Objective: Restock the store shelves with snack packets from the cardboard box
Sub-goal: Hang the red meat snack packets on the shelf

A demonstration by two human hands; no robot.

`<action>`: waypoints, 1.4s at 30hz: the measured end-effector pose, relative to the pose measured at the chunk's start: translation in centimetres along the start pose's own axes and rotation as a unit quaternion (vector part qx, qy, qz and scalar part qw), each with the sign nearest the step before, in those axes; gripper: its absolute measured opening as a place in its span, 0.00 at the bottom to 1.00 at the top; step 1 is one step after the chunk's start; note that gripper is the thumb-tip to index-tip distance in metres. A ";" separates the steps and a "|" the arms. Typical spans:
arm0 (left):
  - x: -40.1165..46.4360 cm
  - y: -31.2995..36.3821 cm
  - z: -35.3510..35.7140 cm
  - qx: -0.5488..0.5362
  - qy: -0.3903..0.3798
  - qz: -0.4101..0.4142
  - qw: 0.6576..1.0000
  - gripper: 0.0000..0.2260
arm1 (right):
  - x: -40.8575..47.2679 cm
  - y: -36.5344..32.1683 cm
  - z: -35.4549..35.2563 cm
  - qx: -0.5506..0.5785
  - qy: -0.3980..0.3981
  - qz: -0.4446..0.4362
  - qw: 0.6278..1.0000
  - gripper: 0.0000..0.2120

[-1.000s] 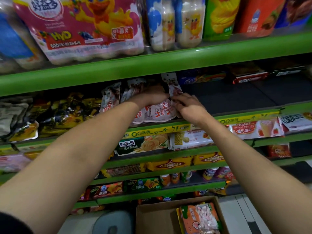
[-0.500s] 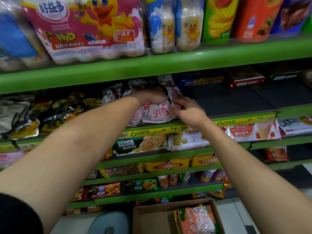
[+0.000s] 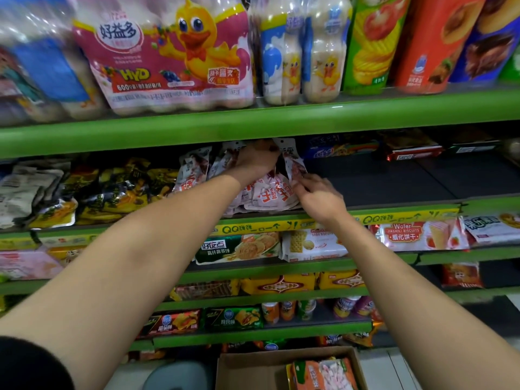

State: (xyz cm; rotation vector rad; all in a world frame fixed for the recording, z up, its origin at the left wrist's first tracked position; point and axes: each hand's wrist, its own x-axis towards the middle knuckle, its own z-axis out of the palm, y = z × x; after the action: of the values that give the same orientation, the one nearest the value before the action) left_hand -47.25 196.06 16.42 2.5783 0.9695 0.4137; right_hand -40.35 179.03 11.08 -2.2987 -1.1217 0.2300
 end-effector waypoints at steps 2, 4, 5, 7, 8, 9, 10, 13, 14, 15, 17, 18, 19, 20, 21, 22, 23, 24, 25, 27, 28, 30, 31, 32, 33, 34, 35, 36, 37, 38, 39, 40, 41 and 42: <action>-1.0 -0.2 -1.1 0.003 -0.013 0.045 0.999 0.14 | 0.3 -0.2 -0.1 -0.004 -0.025 0.008 1.000 0.26; -2.5 -1.0 -2.4 0.031 -0.059 0.113 0.991 0.14 | 0.7 -0.6 -0.1 -0.023 -0.050 0.013 0.998 0.26; -3.2 -1.4 -2.9 0.052 -0.076 0.133 0.987 0.15 | 0.8 -0.8 -0.1 -0.036 -0.061 0.015 0.997 0.27; -4.6 -2.1 -3.4 0.107 -0.103 0.142 0.979 0.18 | 0.9 -1.2 -0.2 -0.055 -0.076 0.020 0.995 0.28; -5.2 -2.4 -3.5 0.130 -0.114 0.138 0.975 0.20 | 0.8 -1.3 -0.2 -0.062 -0.079 0.020 0.995 0.28; -5.8 -2.6 -3.4 0.141 -0.121 0.128 0.974 0.22 | 0.5 -1.4 -0.3 -0.068 -0.079 0.015 0.994 0.28; -6.3 -2.7 -3.3 0.141 -0.120 0.120 0.975 0.22 | 0.2 -1.5 -0.4 -0.073 -0.075 0.008 0.994 0.28; -8.0 -3.1 -3.8 0.086 -0.076 0.098 0.989 0.23 | -1.2 -1.8 -0.9 -0.059 -0.011 -0.014 0.998 0.28; -8.7 -3.4 -4.2 0.061 -0.057 0.089 0.992 0.23 | -2.0 -2.1 -1.0 -0.047 0.030 -0.025 0.998 0.29; -9.4 -4.0 -4.7 0.040 -0.040 0.081 0.995 0.23 | -2.8 -2.6 -1.0 -0.039 0.072 -0.045 0.996 0.28; -11.0 -5.9 -6.0 0.022 -0.019 0.066 0.997 0.21 | -4.2 -4.4 -0.6 -0.041 0.131 -0.104 0.985 0.23; -11.9 -7.2 -6.7 0.023 -0.013 0.054 0.998 0.20 | -4.6 -5.7 -0.3 -0.044 0.140 -0.135 0.980 0.21; -12.8 -8.7 -7.5 0.026 -0.003 0.038 0.999 0.19 | -4.9 -7.2 0.2 -0.046 0.136 -0.163 0.976 0.20; -13.7 -10.2 -8.4 0.031 0.010 0.022 0.999 0.18 | -5.1 -8.9 0.8 -0.047 0.121 -0.188 0.974 0.20; -14.6 -11.8 -9.3 0.034 0.025 0.009 0.999 0.17 | -5.2 -10.8 1.5 -0.048 0.100 -0.208 0.972 0.20; -15.4 -13.4 -10.3 0.034 0.039 0.000 0.999 0.16 | -5.3 -12.6 2.3 -0.049 0.079 -0.224 0.970 0.19; -16.2 -15.0 -11.3 0.031 0.052 -0.006 0.998 0.16 | -5.3 -14.3 3.1 -0.047 0.056 -0.236 0.969 0.19; -16.9 -16.6 -12.2 0.027 0.064 -0.015 0.997 0.15 | -5.2 -16.0 4.0 -0.045 0.034 -0.244 0.968 0.19; -17.5 -18.3 -13.1 0.025 0.072 -0.029 0.997 0.15 | -5.0 -17.5 5.0 -0.045 0.012 -0.252 0.967 0.19; -18.4 -21.7 -14.7 0.039 0.077 -0.054 0.995 0.16 | -4.1 -20.2 6.8 -0.052 -0.028 -0.258 0.964 0.19; -18.7 -23.4 -15.4 0.050 0.074 -0.056 0.994 0.17 | -3.3 -21.5 7.7 -0.053 -0.045 -0.255 0.964 0.20; -18.8 -26.4 -16.4 0.060 0.060 -0.045 0.995 0.19 | -1.3 -24.0 9.4 -0.059 -0.066 -0.244 0.966 0.20; -18.6 -27.5 -16.8 0.067 0.047 -0.034 0.996 0.20 | -0.1 -25.3 10.2 -0.071 -0.070 -0.236 0.967 0.21; -18.2 -28.6 -17.1 0.077 0.028 -0.021 0.996 0.21 | 1.3 -26.6 11.1 -0.085 -0.075 -0.224 0.968 0.21; -17.7 -29.4 -17.3 0.090 0.006 -0.005 0.996 0.22 | 2.6 -27.9 12.0 -0.089 -0.085 -0.203 0.971 0.22; -17.1 -30.1 -17.4 0.105 -0.015 0.013 0.994 0.23 | 4.0 -29.1 12.8 -0.083 -0.099 -0.180 0.975 0.22; -16.4 -30.5 -17.4 0.118 -0.034 0.033 0.992 0.24 | 5.2 -30.2 13.8 -0.074 -0.109 -0.158 0.979 0.22; -15.8 -30.7 -17.3 0.129 -0.046 0.057 0.989 0.25 | 6.4 -31.0 14.7 -0.067 -0.114 -0.138 0.981 0.23; -15.2 -30.9 -17.2 0.140 -0.054 0.082 0.985 0.25 | 7.4 -31.7 15.6 -0.063 -0.119 -0.120 0.984 0.24; -14.7 -31.0 -17.1 0.152 -0.063 0.105 0.981 0.26 | 8.1 -32.2 16.5 -0.057 -0.125 -0.103 0.985 0.25; -14.3 -31.1 -16.9 0.164 -0.073 0.123 0.976 0.27 | 8.7 -32.6 17.2 -0.049 -0.130 -0.089 0.986 0.26; -14.0 -31.3 -16.6 0.176 -0.085 0.135 0.971 0.28 | 9.0 -32.8 17.8 -0.041 -0.134 -0.080 0.987 0.26; -13.9 -31.5 -16.3 0.185 -0.099 0.141 0.967 0.29 | 9.2 -32.9 18.3 -0.035 -0.137 -0.072 0.987 0.27; -13.8 -31.8 -15.9 0.191 -0.115 0.142 0.964 0.30 | 9.3 -32.9 18.7 -0.031 -0.140 -0.064 0.988 0.29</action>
State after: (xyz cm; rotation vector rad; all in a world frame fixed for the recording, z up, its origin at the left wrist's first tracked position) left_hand -81.64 212.61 15.20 3.0426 0.6505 -0.0135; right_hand -63.78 210.00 14.80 -2.2865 -1.4283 0.4867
